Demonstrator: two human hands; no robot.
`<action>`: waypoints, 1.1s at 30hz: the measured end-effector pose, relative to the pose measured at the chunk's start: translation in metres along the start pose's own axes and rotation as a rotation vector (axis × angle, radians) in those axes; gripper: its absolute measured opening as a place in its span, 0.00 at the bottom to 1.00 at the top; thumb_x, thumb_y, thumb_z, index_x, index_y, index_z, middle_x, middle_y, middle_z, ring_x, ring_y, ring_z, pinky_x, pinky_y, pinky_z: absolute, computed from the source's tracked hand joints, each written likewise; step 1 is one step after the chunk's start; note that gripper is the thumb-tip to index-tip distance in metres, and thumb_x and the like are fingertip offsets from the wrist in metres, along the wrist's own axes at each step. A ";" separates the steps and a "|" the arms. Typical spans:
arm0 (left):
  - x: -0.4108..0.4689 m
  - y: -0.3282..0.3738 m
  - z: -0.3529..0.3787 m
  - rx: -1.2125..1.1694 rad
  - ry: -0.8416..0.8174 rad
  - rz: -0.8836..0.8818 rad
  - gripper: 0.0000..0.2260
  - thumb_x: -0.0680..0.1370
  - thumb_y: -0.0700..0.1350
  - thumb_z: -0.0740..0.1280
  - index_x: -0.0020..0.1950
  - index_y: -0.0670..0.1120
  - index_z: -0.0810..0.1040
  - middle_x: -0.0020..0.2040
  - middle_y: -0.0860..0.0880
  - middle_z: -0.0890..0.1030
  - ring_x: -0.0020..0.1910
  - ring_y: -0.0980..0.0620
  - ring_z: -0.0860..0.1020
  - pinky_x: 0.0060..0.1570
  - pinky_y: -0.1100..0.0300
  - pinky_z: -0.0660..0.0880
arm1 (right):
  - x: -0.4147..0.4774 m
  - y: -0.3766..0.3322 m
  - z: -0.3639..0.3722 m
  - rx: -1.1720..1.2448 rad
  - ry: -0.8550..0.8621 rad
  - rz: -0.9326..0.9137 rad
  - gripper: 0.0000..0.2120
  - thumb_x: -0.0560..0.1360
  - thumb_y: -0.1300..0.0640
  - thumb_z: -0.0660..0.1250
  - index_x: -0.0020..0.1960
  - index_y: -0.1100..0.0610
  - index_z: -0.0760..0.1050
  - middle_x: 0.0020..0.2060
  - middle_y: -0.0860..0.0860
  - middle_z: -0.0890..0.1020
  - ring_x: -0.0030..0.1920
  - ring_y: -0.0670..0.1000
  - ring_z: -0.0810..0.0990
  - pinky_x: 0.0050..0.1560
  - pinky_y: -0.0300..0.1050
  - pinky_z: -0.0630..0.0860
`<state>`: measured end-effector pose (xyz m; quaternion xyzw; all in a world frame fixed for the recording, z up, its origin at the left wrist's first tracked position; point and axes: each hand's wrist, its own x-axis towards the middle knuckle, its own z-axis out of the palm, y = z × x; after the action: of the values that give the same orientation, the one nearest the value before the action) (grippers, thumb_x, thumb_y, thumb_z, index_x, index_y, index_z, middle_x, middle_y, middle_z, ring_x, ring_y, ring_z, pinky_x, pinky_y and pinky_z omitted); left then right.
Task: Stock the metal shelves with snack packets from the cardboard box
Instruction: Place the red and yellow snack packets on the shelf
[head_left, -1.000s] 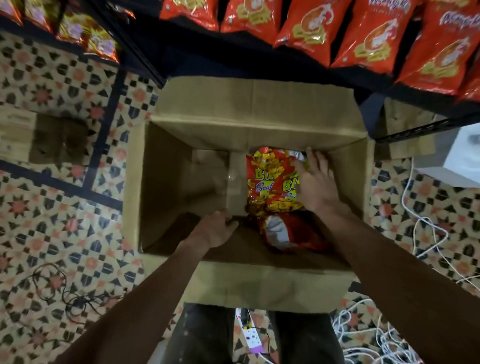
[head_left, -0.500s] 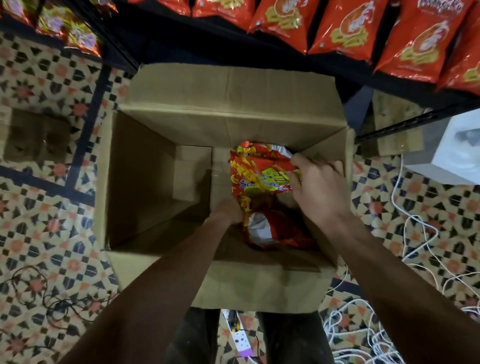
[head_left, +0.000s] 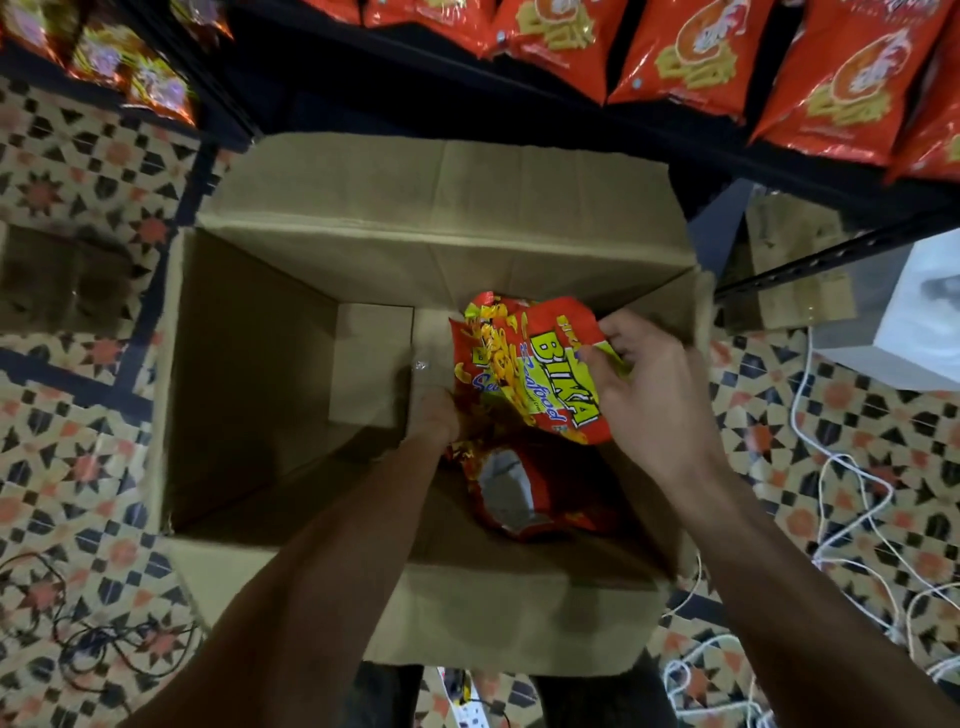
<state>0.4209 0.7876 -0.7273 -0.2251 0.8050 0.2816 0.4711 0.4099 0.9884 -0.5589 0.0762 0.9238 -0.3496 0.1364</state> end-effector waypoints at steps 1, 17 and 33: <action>-0.009 0.000 -0.005 0.033 0.041 0.003 0.11 0.80 0.48 0.66 0.56 0.41 0.78 0.54 0.42 0.80 0.49 0.46 0.79 0.45 0.61 0.72 | -0.001 -0.003 -0.005 0.014 0.003 -0.006 0.06 0.80 0.54 0.67 0.56 0.53 0.78 0.52 0.49 0.85 0.51 0.47 0.82 0.53 0.47 0.81; -0.227 0.000 -0.096 0.020 0.616 0.226 0.10 0.78 0.43 0.66 0.58 0.42 0.80 0.52 0.39 0.82 0.52 0.37 0.80 0.49 0.49 0.76 | -0.054 -0.099 -0.141 0.060 0.023 -0.148 0.08 0.79 0.58 0.68 0.57 0.58 0.81 0.52 0.52 0.85 0.53 0.49 0.81 0.51 0.38 0.72; -0.465 0.105 -0.222 -0.327 0.876 0.803 0.08 0.82 0.51 0.63 0.52 0.47 0.76 0.47 0.51 0.82 0.45 0.57 0.79 0.46 0.54 0.79 | -0.109 -0.260 -0.372 0.112 0.373 -0.498 0.08 0.81 0.57 0.65 0.58 0.51 0.81 0.47 0.43 0.84 0.50 0.44 0.81 0.53 0.43 0.77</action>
<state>0.4258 0.7630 -0.2023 -0.0683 0.8921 0.4381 -0.0869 0.3779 1.0382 -0.0955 -0.0821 0.9024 -0.4027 -0.1297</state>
